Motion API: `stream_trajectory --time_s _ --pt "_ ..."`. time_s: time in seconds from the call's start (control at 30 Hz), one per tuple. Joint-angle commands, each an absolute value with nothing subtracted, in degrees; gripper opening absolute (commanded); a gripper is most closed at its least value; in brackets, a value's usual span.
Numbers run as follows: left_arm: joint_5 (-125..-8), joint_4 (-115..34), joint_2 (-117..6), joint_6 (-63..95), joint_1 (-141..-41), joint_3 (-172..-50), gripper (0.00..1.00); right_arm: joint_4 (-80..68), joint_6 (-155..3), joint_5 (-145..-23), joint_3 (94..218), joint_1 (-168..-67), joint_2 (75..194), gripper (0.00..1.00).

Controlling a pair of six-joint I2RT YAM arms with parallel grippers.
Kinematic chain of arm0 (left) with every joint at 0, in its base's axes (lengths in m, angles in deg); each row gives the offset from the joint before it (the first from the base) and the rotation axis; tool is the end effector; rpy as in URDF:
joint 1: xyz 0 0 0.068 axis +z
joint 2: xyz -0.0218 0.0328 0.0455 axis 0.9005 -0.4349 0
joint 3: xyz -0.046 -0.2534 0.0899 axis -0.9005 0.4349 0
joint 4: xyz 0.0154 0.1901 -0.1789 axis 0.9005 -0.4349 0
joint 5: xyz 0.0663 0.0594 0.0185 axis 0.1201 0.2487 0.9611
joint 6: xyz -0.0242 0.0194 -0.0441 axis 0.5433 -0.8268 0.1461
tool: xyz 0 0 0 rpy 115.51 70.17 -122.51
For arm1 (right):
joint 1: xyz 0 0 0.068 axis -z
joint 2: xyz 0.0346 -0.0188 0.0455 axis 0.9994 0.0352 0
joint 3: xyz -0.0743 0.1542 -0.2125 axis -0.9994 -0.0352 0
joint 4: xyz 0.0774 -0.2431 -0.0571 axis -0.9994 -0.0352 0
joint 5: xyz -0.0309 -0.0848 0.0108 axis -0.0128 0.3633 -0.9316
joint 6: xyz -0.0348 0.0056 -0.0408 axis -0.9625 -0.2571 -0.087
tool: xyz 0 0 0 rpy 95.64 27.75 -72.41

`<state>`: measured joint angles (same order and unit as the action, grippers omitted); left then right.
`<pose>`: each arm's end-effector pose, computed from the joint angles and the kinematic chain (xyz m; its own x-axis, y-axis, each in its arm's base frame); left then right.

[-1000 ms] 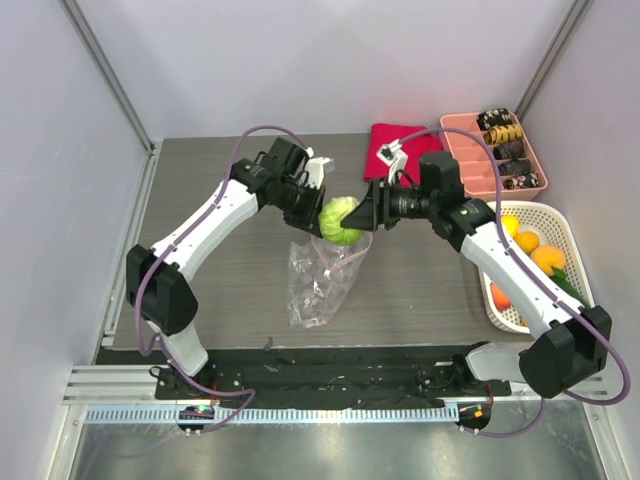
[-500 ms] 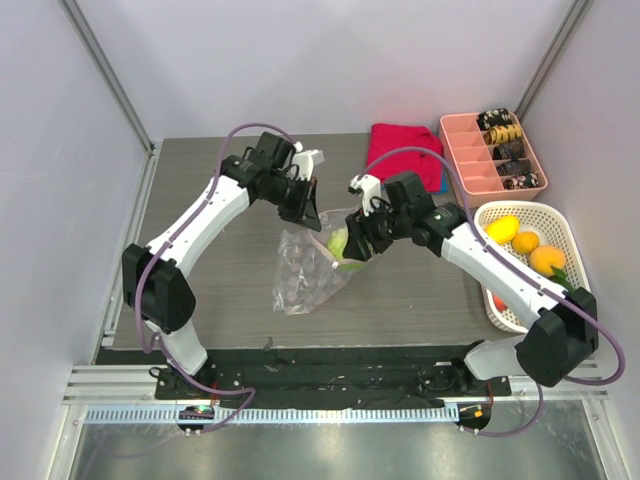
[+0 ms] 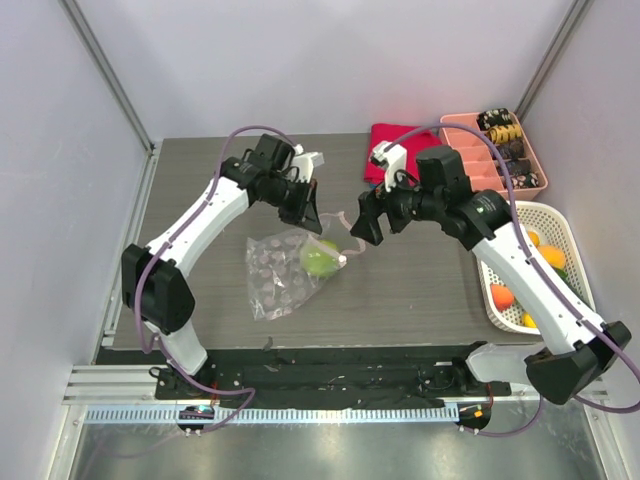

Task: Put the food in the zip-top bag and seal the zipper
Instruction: Place the fake vegetable in the zipper food storage bag, then adjust the zipper food storage bag at the center of the board.

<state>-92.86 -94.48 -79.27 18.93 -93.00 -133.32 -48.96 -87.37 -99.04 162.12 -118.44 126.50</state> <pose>0.3132 -0.1952 0.3270 -0.8764 0.2451 -0.4146 0.4656 0.6510 -0.5994 0.2199 0.1454 0.4018 -0.4306 -0.3368 -0.8374 -0.7789 0.6074 0.1562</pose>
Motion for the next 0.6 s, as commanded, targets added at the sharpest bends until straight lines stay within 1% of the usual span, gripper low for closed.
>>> stream_trajectory --time_s 0.0,0.07,0.1,0.17,0.23,0.4,0.57 --pt "-95.51 -92.02 -75.89 18.90 -92.52 -133.15 0.00 -49.91 -82.98 -98.73 158.84 -115.94 125.75 0.92" --pt "-95.69 -91.67 -75.46 18.82 -92.44 -132.80 0.00 -49.73 -79.91 -99.70 155.42 -113.83 126.80 0.89" --pt "-95.69 -91.41 -75.28 18.90 -92.44 -132.10 0.00 -49.82 -78.76 -100.83 154.18 -110.95 127.41 0.88" --pt "-95.87 -90.61 -75.02 19.17 -92.44 -131.66 0.00 -48.42 -75.86 -104.95 150.42 -107.86 129.52 0.83" --pt "-95.87 -90.61 -75.10 19.17 -92.35 -131.56 0.00 -46.14 -72.44 -108.22 148.29 -106.36 130.67 0.81" --pt "-95.69 -90.70 -75.28 18.56 -92.09 -131.74 0.00 -33.67 -62.33 -116.03 141.70 -106.35 131.12 0.82" --pt "-95.08 -91.49 -75.02 17.94 -92.00 -131.74 0.00 -23.91 -53.63 -119.91 139.06 -106.35 131.11 0.84"
